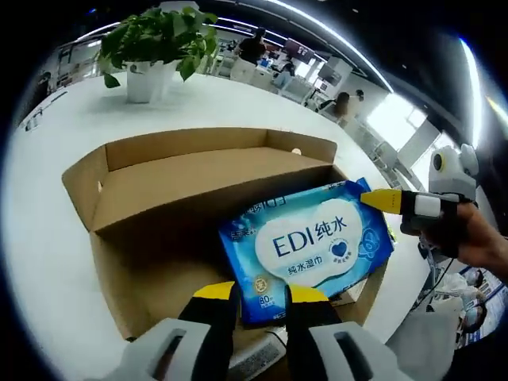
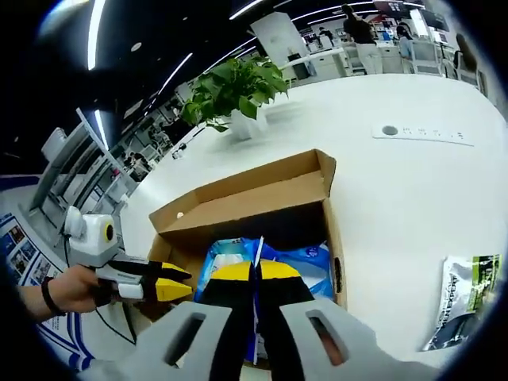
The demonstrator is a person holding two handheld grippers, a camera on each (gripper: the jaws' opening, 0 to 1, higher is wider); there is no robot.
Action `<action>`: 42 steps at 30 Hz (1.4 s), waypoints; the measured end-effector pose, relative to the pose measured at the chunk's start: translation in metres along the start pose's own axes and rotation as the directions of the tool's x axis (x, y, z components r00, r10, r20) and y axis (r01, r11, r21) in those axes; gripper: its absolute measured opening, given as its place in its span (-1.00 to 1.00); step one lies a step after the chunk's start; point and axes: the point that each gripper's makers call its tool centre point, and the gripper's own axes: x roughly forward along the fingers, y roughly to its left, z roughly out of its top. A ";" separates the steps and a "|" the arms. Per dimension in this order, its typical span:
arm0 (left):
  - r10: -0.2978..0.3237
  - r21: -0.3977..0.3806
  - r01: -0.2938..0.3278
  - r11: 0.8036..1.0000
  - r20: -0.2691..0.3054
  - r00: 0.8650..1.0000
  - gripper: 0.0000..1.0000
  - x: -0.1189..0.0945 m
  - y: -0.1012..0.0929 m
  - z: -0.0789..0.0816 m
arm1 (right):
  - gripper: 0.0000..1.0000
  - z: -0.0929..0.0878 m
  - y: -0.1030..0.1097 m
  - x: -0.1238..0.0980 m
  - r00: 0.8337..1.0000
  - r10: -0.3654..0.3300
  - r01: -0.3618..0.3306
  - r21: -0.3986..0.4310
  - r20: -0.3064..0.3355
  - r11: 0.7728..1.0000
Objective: Operate the shoe box by opening the lid, removing the specified soft item, and placing it in the target area until the item is outside and the box remains undamaged.
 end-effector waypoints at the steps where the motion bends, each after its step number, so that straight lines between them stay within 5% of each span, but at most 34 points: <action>1: 0.009 0.006 -0.009 1.000 -0.005 1.000 -0.53 0.001 0.001 0.000 | -1.00 0.000 0.000 0.000 1.000 0.001 -0.001 0.000 -0.001 1.000; 7: 0.070 0.036 -0.067 0.997 -0.075 0.995 -0.53 0.009 0.007 -0.006 | -1.00 0.000 -0.008 0.002 1.000 0.002 -0.002 0.006 -0.005 1.000; 22: -0.025 -0.080 0.012 0.997 -0.159 0.987 -0.52 0.027 0.002 -0.014 | -1.00 -0.005 -0.014 0.002 1.000 0.017 -0.017 0.019 -0.003 1.000; 30: -0.027 -0.072 0.016 0.997 -0.144 0.989 -0.78 0.028 0.001 -0.014 | -0.96 -0.007 -0.012 0.000 0.999 0.047 -0.046 0.051 -0.005 0.998; 32: -0.012 -0.131 -0.003 0.991 -0.111 0.994 -0.91 0.028 0.003 -0.010 | -0.96 -0.010 -0.012 0.000 0.999 0.045 -0.045 0.057 -0.010 0.997; 42: -0.012 -0.153 0.001 0.988 -0.075 0.997 -0.97 0.017 -0.001 -0.006 | -1.00 -0.010 -0.011 -0.003 1.000 0.023 -0.023 0.034 -0.006 0.999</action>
